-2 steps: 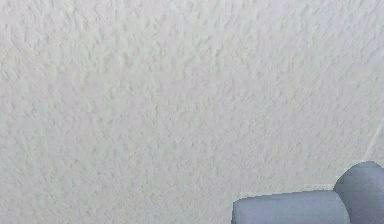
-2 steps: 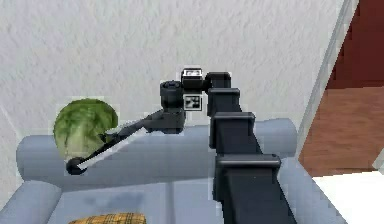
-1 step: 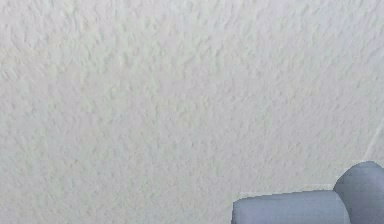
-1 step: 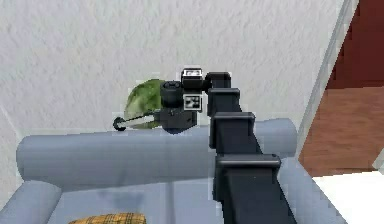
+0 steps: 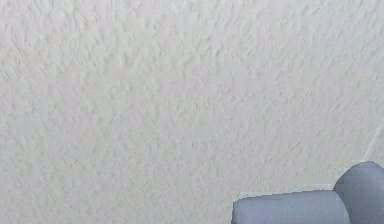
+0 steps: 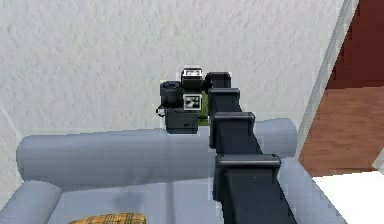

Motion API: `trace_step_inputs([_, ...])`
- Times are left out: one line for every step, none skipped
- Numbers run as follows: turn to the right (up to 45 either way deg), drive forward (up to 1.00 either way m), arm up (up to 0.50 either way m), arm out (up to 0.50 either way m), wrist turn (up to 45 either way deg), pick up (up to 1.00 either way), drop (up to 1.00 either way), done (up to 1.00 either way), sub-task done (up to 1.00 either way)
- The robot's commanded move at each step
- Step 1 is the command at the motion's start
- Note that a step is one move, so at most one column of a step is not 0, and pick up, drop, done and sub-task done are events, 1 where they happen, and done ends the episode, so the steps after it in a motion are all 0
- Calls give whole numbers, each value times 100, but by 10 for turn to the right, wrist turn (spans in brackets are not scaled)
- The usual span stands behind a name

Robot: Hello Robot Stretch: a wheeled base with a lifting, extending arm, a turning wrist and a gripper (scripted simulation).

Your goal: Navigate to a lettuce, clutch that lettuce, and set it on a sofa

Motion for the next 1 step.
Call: trace_step_inputs([0,0,-40,0,0,0,0,0,0])
